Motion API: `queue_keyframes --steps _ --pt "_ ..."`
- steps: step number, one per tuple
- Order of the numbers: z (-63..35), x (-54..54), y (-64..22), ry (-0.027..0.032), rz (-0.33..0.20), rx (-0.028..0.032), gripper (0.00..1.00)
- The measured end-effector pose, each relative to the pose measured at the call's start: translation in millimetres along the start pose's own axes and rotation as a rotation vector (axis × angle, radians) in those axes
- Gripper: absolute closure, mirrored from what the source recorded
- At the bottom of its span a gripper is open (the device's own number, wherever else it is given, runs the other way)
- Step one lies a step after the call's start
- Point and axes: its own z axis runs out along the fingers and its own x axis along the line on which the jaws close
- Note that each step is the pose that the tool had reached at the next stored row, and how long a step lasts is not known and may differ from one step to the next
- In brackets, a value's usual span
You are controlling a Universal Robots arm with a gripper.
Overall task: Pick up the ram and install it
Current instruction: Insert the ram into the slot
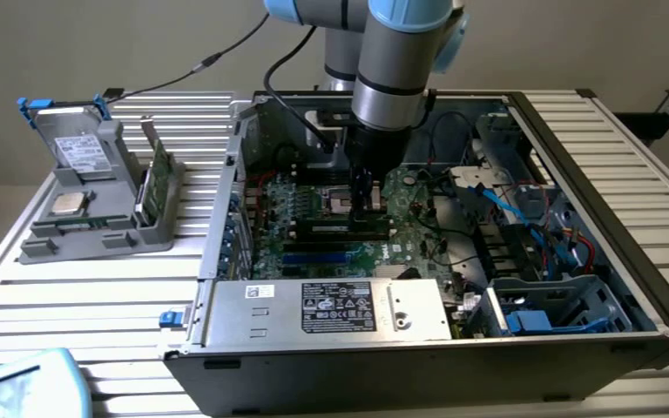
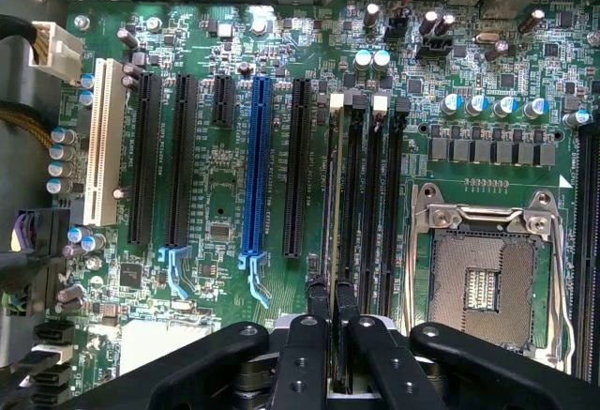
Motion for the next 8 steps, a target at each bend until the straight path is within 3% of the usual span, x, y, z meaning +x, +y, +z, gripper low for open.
queue_keyframes --steps 8 --pt "0.7 -0.1 -0.1 0.0000 0.000 0.0000 0.86"
